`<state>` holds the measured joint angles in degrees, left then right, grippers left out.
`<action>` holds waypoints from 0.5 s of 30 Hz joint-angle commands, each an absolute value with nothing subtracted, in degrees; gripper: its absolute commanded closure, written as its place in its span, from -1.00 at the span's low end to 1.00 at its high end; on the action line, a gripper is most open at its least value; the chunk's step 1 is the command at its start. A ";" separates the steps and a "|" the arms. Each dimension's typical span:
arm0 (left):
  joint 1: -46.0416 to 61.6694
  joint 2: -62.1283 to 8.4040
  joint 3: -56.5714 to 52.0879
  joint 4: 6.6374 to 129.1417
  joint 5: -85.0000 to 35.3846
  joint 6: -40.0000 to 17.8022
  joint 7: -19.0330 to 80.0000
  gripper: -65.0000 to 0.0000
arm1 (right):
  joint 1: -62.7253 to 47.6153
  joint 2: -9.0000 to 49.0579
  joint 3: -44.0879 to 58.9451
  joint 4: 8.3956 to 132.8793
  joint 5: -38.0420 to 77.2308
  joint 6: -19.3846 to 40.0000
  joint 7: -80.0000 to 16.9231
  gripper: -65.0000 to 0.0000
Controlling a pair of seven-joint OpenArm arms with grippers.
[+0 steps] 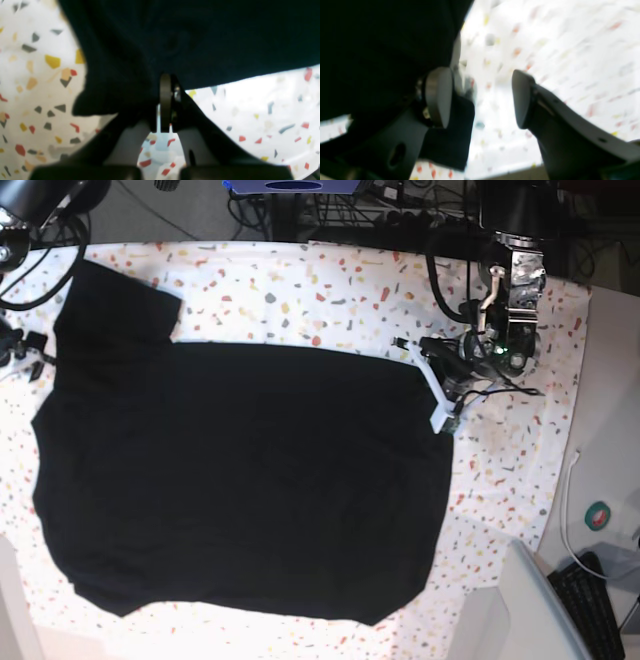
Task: Layout the t-shirt on the table in an organized manner, then fold the t-shirt properly
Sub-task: 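Drag the shirt with both grippers, spreading the body wider across the table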
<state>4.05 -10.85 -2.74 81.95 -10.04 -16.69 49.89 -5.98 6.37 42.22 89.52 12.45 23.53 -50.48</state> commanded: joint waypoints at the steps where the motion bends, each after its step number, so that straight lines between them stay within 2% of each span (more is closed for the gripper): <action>1: 3.65 -11.74 -3.03 82.95 -9.54 -16.40 49.27 1.00 | -3.56 7.78 41.80 89.71 13.23 23.87 -47.78 0.02; 3: 3.03 -11.82 -3.03 82.95 -9.27 -16.40 49.27 1.00 | 1.01 10.24 40.04 83.47 13.14 23.87 -44.26 0.21; 4: 2.95 -11.82 -3.03 83.03 -9.27 -16.40 49.27 1.00 | 3.47 12.35 38.46 78.55 13.14 23.87 -42.51 0.39; 6: 2.95 -11.82 -3.03 82.77 -9.27 -16.40 49.36 1.00 | 7.96 15.34 35.12 68.35 13.32 23.87 -38.81 0.89; 7: 3.21 -11.82 -3.03 83.03 -9.27 -16.40 49.36 1.00 | 9.63 16.31 33.80 64.40 13.32 23.87 -37.14 1.00; 10: 4.35 -11.74 -3.03 83.03 -9.36 -16.40 49.36 1.00 | 12.97 17.71 32.13 56.48 13.23 23.69 -33.71 1.00; 15: 5.85 -11.47 -5.49 84.35 -9.19 -16.40 49.19 1.00 | 12.88 17.63 31.78 55.16 13.14 23.52 -33.71 1.00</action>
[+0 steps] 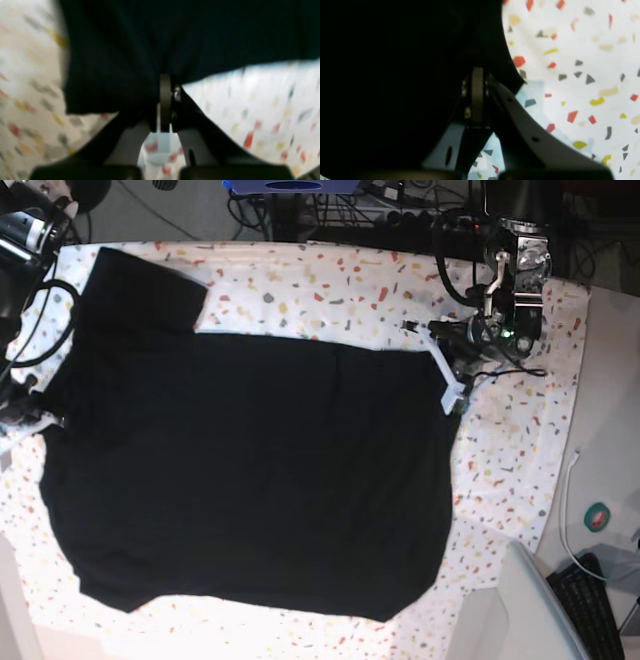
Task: Layout the t-shirt on the table in an organized manner, then fold the t-shirt properly
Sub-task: 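Drag the shirt with both grippers, spreading the body wider across the table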
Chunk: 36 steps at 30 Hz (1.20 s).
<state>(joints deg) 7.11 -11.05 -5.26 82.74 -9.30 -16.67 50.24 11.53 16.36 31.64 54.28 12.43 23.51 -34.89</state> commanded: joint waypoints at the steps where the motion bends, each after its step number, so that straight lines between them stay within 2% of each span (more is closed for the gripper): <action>1: 5.85 -11.47 -5.85 84.79 -9.19 -16.40 49.19 1.00 | 13.14 17.63 31.78 54.29 13.14 23.52 -33.71 1.00; 6: 5.76 -11.82 -6.20 85.05 -9.27 -16.40 49.36 1.00 | 13.58 17.89 31.78 48.22 13.14 22.73 -33.19 1.00; 11: 6.29 -11.82 -6.20 84.79 -9.27 -16.40 49.19 1.00 | 13.23 18.15 31.78 44.53 13.14 17.98 -30.64 1.00; 16: 5.14 -11.82 -6.20 84.53 -9.19 -16.40 49.19 1.00 | 13.14 19.21 31.78 44.62 13.14 10.68 -27.30 1.00; 20: 4.70 -11.82 -6.20 84.53 -9.19 -16.40 49.19 1.00 | 12.97 19.30 31.78 44.79 13.14 9.71 -27.38 1.00; 23: 4.70 -11.82 -6.20 84.53 -9.19 -16.40 49.19 1.00 | 11.12 18.68 31.96 48.84 13.49 9.71 -27.47 1.00; 27: 5.14 -11.82 -6.20 84.70 -9.19 -16.40 49.19 1.00 | 6.29 15.52 32.31 61.23 15.52 9.71 -27.91 1.00; 30: 5.23 -11.82 -6.20 85.05 -9.19 -16.40 49.36 1.00 | 1.10 14.11 32.31 74.77 20.09 9.71 -35.65 1.00; 32: 5.23 -11.82 -6.20 85.05 -9.19 -16.40 49.36 1.00 | -4.00 13.14 33.27 84.88 25.45 9.71 -43.03 0.44; 34: 5.32 -11.82 -6.20 85.05 -9.19 -16.40 49.36 1.00 | -9.45 10.42 36.62 91.30 30.81 9.71 -45.93 -0.10; 35: 5.67 -11.82 -6.20 85.05 -9.45 -16.40 49.36 1.00 | -12.35 8.66 38.37 92.70 32.75 9.71 -45.93 -0.30; 36: 5.85 -11.82 -6.20 85.05 -9.63 -16.40 49.27 1.00 | -14.46 7.69 39.43 93.05 33.27 9.71 -45.32 -0.39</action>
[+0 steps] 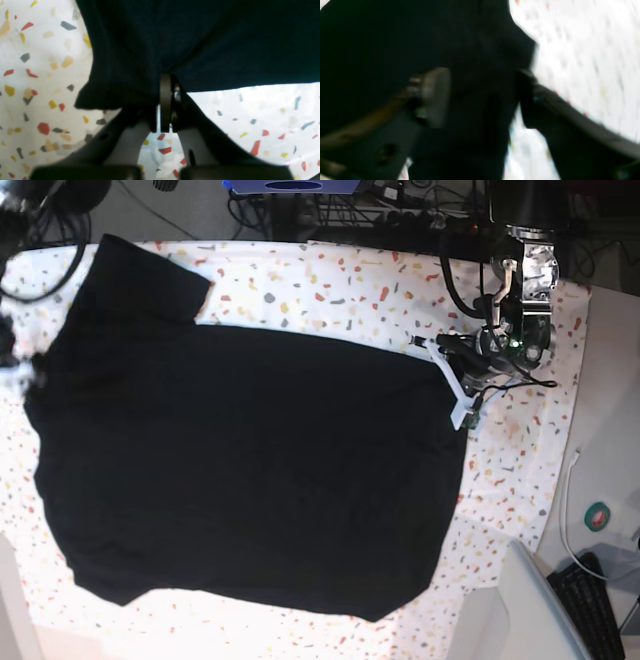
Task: Layout the t-shirt on the table in an organized manner, then fold the t-shirt properly
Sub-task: 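Drag the shirt with both grippers, spreading the body wider across the table, then grasp the shirt's collar-side edge with both grippers at each end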
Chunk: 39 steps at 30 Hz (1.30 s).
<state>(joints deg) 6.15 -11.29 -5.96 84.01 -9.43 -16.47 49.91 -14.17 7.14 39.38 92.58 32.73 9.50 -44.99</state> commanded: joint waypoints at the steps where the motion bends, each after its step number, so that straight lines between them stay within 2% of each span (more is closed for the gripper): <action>1: 5.93 -11.82 -6.20 85.05 -9.63 -16.40 49.27 1.00 | -15.69 7.08 39.87 92.97 33.27 9.80 -44.35 -0.39; 3: 6.02 -11.82 -6.20 85.05 -9.63 -16.40 49.27 1.00 | -17.98 6.29 39.69 90.95 31.87 10.07 -42.07 -0.37; 7: 5.93 -11.56 -6.20 85.05 -9.45 -16.40 49.27 1.00 | -18.86 6.73 36.79 86.37 30.02 15.25 -40.84 -0.35; 17: 6.37 -11.74 -6.20 84.70 -9.63 -16.40 49.27 1.00 | -18.42 6.73 36.00 81.27 29.93 15.87 -39.96 -0.35; 22: 6.11 -11.65 -6.20 84.62 -9.63 -16.40 49.27 1.00 | -19.91 6.73 29.93 81.54 29.93 15.87 -39.52 -0.32; 25: 6.37 -11.65 -6.20 84.88 -9.63 -16.40 49.27 1.00 | -19.91 6.64 28.97 81.01 30.02 15.87 -39.52 0.00; 29: 6.37 -11.65 -6.20 84.88 -9.63 -16.40 49.27 1.00 | -19.82 6.73 29.14 81.45 30.20 15.87 -39.52 0.86; 30: 6.37 -11.74 -6.20 84.97 -9.54 -16.40 49.27 1.00 | -20.00 6.73 29.14 81.80 30.29 15.87 -39.69 1.00; 36: 8.40 -11.56 -8.92 87.87 -9.63 -16.40 49.98 1.00 | -22.46 6.37 29.14 90.86 30.20 15.52 -43.74 1.00; 39: 9.27 -11.38 -12.97 92.97 -9.80 -16.48 56.04 1.00 | -22.37 6.37 29.67 94.37 30.20 15.52 -47.78 1.00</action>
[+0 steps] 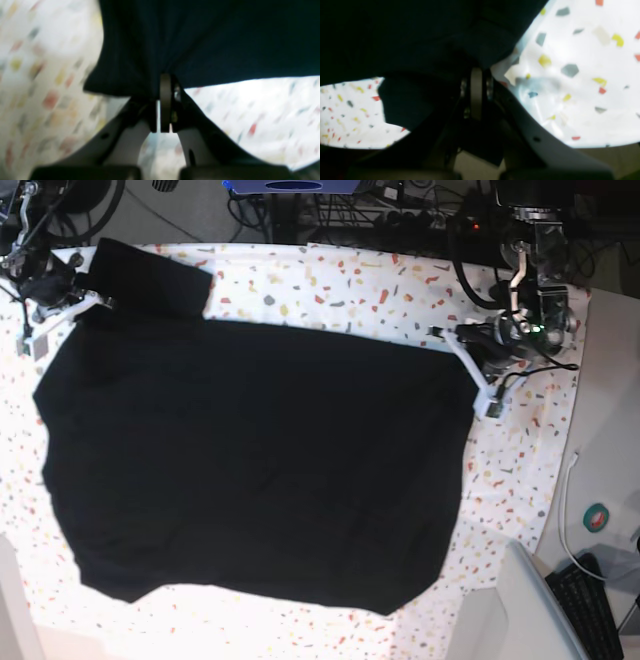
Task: Layout the t-shirt on the table in an organized manner, then fold the t-shirt properly
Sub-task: 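Grasp the shirt's collar-side edge with both grippers at each end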
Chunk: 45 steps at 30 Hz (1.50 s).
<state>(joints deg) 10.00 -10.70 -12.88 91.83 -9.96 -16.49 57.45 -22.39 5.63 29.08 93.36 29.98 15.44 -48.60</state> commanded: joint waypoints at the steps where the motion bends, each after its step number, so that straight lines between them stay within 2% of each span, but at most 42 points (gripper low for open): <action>1: 9.19 -11.30 -13.93 94.20 -9.80 -16.48 57.80 1.00 | -22.20 6.37 30.64 94.99 30.20 15.52 -48.92 1.00; 8: 8.04 -10.15 -14.20 97.10 -9.80 -16.66 61.85 1.00 | -16.40 7.25 32.22 96.04 30.11 15.52 -57.71 1.00; 18: 1.54 -8.04 -14.73 89.01 -9.80 -16.66 61.85 1.00 | -6.37 9.98 27.82 92.26 30.02 15.43 -60.97 1.00; 22: -1.80 -8.04 -14.73 85.32 -9.80 -16.66 61.85 1.00 | -2.07 11.30 27.21 85.85 30.02 13.32 -60.53 1.00; 29: -6.02 -7.96 -14.73 81.54 -9.71 -16.66 61.58 1.00 | 3.38 13.14 27.03 80.40 30.02 13.05 -58.68 1.00; 45: -10.15 -7.87 -14.81 73.54 -9.54 -16.48 57.19 1.00 | 14.02 15.78 15.87 62.64 30.02 12.88 -47.87 1.00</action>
